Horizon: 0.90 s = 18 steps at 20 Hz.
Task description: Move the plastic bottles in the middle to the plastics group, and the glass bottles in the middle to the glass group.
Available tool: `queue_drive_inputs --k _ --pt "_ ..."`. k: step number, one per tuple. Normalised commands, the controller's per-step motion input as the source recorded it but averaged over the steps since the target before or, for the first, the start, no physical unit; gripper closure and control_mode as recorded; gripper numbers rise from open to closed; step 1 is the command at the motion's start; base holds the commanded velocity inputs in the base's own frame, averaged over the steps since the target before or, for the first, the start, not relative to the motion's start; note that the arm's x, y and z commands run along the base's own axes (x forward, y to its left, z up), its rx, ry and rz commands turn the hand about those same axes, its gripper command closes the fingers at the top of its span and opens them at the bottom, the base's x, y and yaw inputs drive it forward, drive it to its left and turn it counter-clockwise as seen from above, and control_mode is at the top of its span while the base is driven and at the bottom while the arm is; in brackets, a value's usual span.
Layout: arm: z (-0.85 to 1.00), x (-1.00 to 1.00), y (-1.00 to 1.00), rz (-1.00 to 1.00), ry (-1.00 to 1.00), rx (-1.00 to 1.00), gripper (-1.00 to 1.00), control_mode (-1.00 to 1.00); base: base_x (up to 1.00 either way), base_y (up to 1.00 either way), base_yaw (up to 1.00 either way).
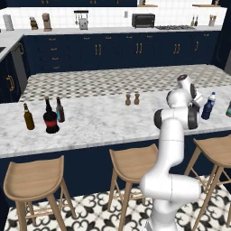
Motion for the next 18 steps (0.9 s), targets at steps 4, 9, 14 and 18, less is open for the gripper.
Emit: queue_drive_inputs --k 4,9,14,18 --pt "-0.39 0.0 -0.02 0.0 0.0 0.06 1.0 -1.0 0.0 0.0 0.0" --pt "-0.66 -0.03 0.12 0.0 0.0 0.0 1.0 -1.0 0.0 0.0 0.0" --pt "-0.52 -0.03 0.01 0.0 -0.03 0.0 1.0 -1.0 0.0 0.0 0.0" --pt "-0.03 0.0 0.0 0.0 0.0 0.0 1.0 -1.0 0.0 0.0 0.0"
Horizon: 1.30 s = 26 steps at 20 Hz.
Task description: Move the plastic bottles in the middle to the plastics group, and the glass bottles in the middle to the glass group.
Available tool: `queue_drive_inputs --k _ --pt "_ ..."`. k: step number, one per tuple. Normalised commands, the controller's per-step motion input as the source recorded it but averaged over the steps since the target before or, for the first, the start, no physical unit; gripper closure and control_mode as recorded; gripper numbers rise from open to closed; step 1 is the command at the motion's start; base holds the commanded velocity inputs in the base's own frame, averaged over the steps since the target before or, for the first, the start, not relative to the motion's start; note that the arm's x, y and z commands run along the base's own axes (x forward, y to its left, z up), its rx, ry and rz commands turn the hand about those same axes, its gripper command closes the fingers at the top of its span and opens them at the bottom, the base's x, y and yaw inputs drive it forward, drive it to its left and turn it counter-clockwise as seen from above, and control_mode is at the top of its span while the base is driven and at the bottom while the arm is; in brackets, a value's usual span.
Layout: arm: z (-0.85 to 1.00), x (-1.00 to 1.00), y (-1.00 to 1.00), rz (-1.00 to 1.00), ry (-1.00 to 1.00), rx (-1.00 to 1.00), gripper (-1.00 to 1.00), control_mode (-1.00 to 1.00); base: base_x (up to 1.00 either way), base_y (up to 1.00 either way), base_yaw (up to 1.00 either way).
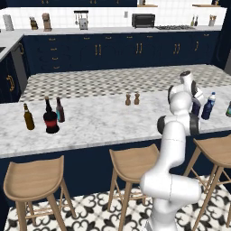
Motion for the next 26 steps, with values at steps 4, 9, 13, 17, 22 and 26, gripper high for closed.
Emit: queue_drive_inputs --k 4,9,13,17,22,26 --pt "0.0 0.0 0.0 0.0 0.0 0.0 -1.0 -1.0 0.0 0.0 0.0" --pt "0.0 0.0 0.0 0.0 0.0 0.0 -1.0 -1.0 0.0 0.0 0.0" --pt "0.0 0.0 0.0 0.0 0.0 0.0 -1.0 -1.0 0.0 0.0 0.0" --pt "0.0 0.0 0.0 0.0 0.0 0.0 -1.0 -1.0 0.0 0.0 0.0" --pt "0.25 -0.39 0.04 0.01 0.0 -0.01 -1.0 -1.0 0.0 0.0 0.0" --pt "0.49 -0.89 0.49 0.11 0.0 -0.12 -1.0 -1.0 0.0 0.0 0.0"
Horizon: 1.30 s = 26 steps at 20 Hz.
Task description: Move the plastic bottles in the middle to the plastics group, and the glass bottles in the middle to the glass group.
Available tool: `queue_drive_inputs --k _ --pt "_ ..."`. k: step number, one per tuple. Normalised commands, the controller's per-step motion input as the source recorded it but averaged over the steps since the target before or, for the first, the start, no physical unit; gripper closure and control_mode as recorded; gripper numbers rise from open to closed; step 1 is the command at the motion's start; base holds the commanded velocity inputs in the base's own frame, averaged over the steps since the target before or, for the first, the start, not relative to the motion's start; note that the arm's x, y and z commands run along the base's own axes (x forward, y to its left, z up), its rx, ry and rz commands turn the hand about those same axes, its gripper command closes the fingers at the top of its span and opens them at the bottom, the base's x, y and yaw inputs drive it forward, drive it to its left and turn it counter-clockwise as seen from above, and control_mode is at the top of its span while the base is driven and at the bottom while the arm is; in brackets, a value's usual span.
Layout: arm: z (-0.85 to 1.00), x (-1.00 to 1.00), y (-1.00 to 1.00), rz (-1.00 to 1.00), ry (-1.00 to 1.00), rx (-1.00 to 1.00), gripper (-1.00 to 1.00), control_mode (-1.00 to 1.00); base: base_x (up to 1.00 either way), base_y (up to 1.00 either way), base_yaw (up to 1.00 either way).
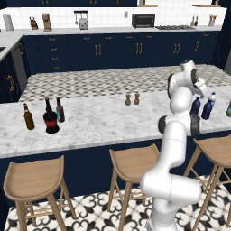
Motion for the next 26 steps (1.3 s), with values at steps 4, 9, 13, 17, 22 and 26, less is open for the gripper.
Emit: queue_drive_inputs --k 4,9,13,17,22,26 --pt "0.1 -0.99 0.59 0.15 -0.07 -0.08 -1.0 -1.0 0.0 0.0 0.0" --pt "0.0 -1.0 0.69 0.29 -0.15 -0.08 -1.0 -1.0 0.0 0.0 0.0" --pt "0.0 -1.0 0.52 0.34 -0.26 -0.01 -1.0 -1.0 0.0 0.0 0.0" --pt "-0.01 -0.99 0.36 0.35 -0.37 0.0 -1.0 -1.0 0.0 0.0 0.0" --pt "-0.11 -0.9 0.35 0.43 -0.36 0.0 -1.0 -1.0 0.0 0.0 0.0" --pt "-0.01 -0.94 0.46 0.41 -0.19 0.0 -1.0 -1.0 0.0 0.0 0.0"
